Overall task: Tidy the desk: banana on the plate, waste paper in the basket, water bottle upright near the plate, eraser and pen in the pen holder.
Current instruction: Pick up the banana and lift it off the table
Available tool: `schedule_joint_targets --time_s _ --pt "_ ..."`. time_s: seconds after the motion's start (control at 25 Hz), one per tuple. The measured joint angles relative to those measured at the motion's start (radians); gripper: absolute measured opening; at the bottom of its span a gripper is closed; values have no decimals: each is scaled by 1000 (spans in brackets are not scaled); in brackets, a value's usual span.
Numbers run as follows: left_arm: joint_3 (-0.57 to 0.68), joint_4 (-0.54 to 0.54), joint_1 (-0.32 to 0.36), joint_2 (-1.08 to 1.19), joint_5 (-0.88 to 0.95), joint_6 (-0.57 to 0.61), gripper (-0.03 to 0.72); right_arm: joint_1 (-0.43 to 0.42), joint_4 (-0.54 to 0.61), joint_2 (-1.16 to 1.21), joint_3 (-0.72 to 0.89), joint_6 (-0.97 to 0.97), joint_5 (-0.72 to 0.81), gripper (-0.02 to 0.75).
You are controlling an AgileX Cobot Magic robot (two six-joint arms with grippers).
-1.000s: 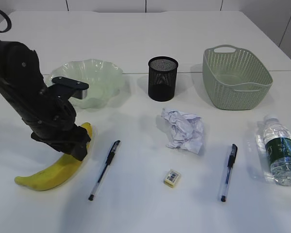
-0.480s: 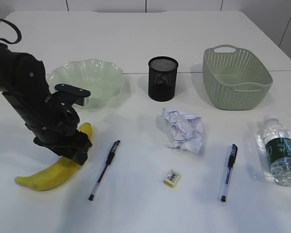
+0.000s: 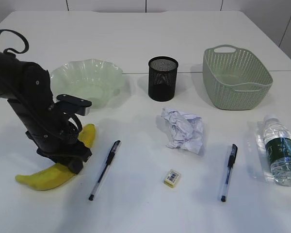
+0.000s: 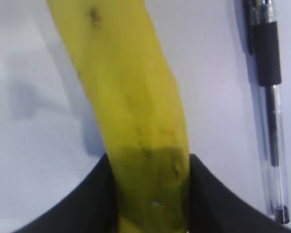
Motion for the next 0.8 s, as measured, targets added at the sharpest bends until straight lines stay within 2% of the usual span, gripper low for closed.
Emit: schedule_joint_targets --time_s 0.2,0.56,0.8 --pt "-3 12 0 0 28 0 241 0 0 0 0 -2 0 463" --pt "-12 18 0 -155 101 -2 237 0 0 0 0 -2 0 463" --pt "-156 50 0 -210 114 -2 236 0 0 0 0 -4 0 463"
